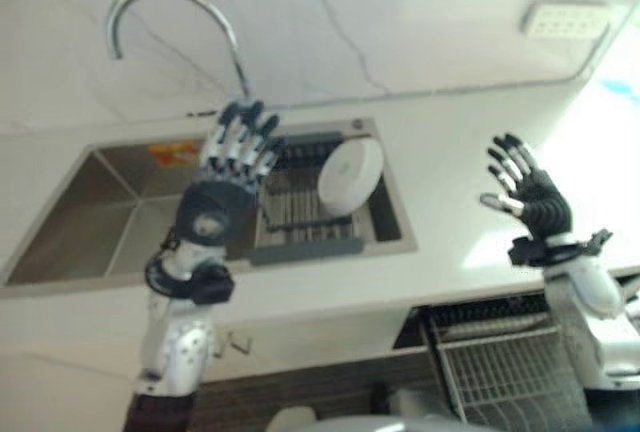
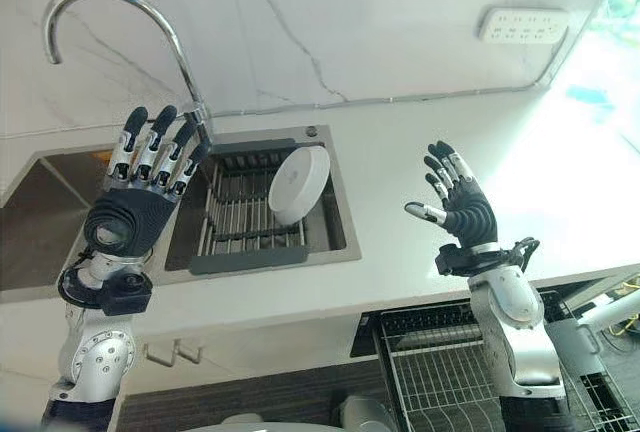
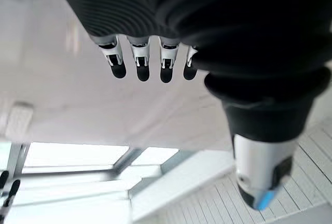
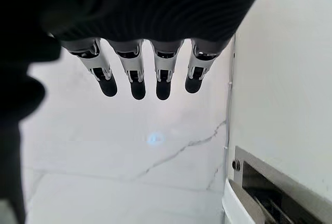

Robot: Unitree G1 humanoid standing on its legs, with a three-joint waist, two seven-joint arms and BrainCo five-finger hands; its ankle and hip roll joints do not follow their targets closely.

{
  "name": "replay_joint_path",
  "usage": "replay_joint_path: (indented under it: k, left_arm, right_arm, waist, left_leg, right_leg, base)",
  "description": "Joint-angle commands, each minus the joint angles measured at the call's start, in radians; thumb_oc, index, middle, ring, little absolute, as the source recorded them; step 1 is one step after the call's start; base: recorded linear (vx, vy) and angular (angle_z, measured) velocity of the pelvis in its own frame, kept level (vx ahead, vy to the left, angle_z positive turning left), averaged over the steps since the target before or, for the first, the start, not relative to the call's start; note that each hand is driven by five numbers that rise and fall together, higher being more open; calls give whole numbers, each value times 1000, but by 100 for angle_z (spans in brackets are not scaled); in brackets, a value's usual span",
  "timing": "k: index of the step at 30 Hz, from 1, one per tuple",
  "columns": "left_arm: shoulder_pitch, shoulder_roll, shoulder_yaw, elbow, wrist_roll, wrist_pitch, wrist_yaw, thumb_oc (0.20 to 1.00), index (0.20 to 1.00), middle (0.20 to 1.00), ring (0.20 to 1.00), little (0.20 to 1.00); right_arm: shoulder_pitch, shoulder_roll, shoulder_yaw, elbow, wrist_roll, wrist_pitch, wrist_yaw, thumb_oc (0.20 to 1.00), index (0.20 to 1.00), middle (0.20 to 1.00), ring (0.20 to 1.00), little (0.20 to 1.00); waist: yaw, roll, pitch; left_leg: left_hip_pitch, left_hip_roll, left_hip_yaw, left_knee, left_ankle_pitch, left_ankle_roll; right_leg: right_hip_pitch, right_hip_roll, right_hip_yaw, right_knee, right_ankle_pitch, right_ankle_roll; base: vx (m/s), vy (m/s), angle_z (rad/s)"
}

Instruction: Place the dishes in the dishwasher.

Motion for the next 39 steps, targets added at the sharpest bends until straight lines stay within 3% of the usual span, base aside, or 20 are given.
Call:
replay_joint_path:
  k: [1, 5, 12, 24, 39]
  left_arm:
    - [-30, 56, 17, -20, 34, -61, 15, 1000, 1000, 1000, 1000, 1000]
    - [-61, 64, -15, 6, 50, -67, 24, 1000, 1000, 1000, 1000, 1000]
    - [-94, 75, -50, 31, 63, -65, 60, 1000, 1000, 1000, 1000, 1000]
    - [-116, 77, -86, 54, 41, -50, 89, 1000, 1000, 1000, 1000, 1000]
    - [-117, 79, -94, 61, -2, -25, 97, 1000, 1000, 1000, 1000, 1000]
  right_arm:
    - [-78, -4, 13, 5, 110, 9, 5, 1000, 1000, 1000, 1000, 1000]
    - [-132, 17, 45, 107, 234, 53, 10, 1000, 1000, 1000, 1000, 1000]
    - [-201, 48, 75, 236, 317, 127, -61, 1000, 1000, 1000, 1000, 1000]
    - [-257, 74, 115, 361, 434, 164, -102, 1000, 1000, 1000, 1000, 1000]
    - [-271, 98, 129, 428, 599, 207, -54, 1000, 1000, 1000, 1000, 1000]
  waist:
    - [6, -10, -23]
    - [27, -15, -30]
    - [53, -18, -38]
    - [77, -14, -38]
    - [89, -16, -38]
  left_leg:
    - [5, -11, 3, 17, -52, -9]
    - [6, -6, 14, 17, -52, -12]
    - [6, -8, 6, 17, -51, -9]
    - [12, -3, 16, 17, -46, -9]
    - [16, 7, 29, 17, -48, -8]
  right_leg:
    - [82, -75, 19, -17, -77, 134]
    - [93, -89, -13, -17, -81, 133]
    - [105, -93, -28, -17, -89, 129]
    - [124, -99, -49, -17, -96, 123]
    - [142, -110, -74, -17, -101, 125]
  base:
    - [-8, 13, 8]
    - [-15, 10, 15]
    - [11, 9, 10]
    - [21, 9, 3]
    - [35, 9, 5]
